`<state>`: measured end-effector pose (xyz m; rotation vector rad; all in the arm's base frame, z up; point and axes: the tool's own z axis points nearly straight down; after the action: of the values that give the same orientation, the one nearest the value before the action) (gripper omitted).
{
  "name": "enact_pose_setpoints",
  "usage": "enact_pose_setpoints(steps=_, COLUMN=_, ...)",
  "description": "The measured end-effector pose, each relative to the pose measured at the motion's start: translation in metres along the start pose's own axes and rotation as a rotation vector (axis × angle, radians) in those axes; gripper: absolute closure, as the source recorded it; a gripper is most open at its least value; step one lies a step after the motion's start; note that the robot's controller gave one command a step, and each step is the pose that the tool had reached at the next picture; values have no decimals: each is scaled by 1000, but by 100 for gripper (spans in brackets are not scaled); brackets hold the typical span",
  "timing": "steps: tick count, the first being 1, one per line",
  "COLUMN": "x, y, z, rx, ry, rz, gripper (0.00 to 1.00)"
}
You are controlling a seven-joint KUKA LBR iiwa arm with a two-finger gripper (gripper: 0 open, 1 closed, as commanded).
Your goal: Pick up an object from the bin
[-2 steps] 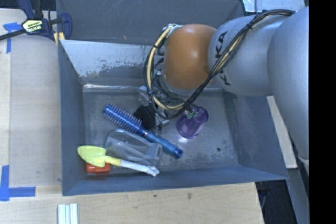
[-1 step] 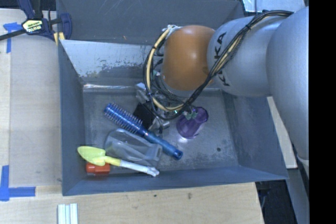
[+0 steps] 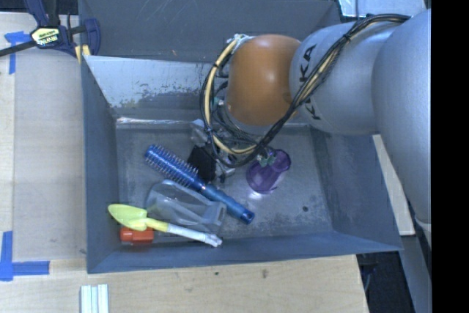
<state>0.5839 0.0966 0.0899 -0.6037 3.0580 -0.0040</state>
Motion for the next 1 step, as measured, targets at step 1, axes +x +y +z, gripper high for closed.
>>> enact_pose_setpoints(steps=1, x=0, y=0, z=0, rx=0, ry=0, rz=0, gripper=100)
